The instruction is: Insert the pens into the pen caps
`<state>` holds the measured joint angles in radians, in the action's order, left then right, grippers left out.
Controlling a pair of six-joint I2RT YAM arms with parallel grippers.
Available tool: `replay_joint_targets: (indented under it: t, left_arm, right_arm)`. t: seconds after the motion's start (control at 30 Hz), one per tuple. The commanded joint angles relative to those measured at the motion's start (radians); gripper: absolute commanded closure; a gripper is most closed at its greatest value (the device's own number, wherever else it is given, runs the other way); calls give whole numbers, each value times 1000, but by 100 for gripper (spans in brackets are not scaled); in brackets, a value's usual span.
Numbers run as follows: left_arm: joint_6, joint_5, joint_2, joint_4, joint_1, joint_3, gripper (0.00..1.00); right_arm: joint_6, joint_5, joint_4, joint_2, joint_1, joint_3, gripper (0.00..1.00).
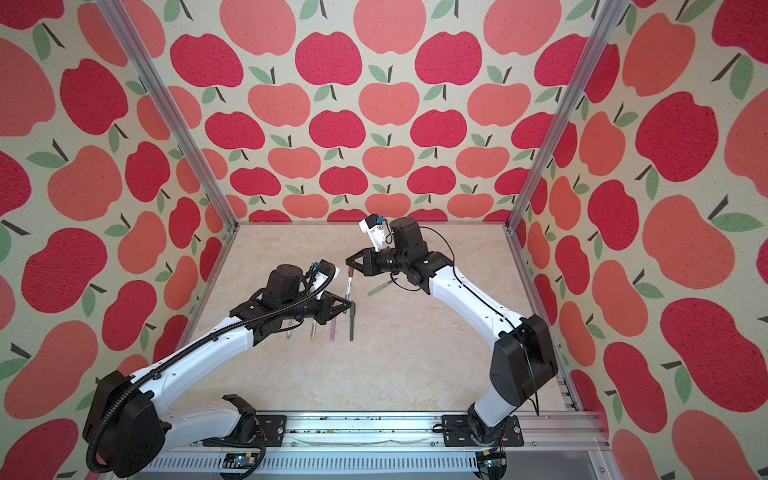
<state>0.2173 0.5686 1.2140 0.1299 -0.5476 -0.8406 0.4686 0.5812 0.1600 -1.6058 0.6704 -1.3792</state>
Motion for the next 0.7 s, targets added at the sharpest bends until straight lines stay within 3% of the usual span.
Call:
replay_joint_targets:
  t: [0.0, 0.67]
  left_arm:
    - [-16, -31, -4, -176, 18, -95, 100]
    - [-46, 8, 78, -298, 80, -255, 100]
  right_arm:
    - [-11, 32, 102, -37, 30, 47, 96]
    - [33, 27, 40, -66, 96, 197, 98]
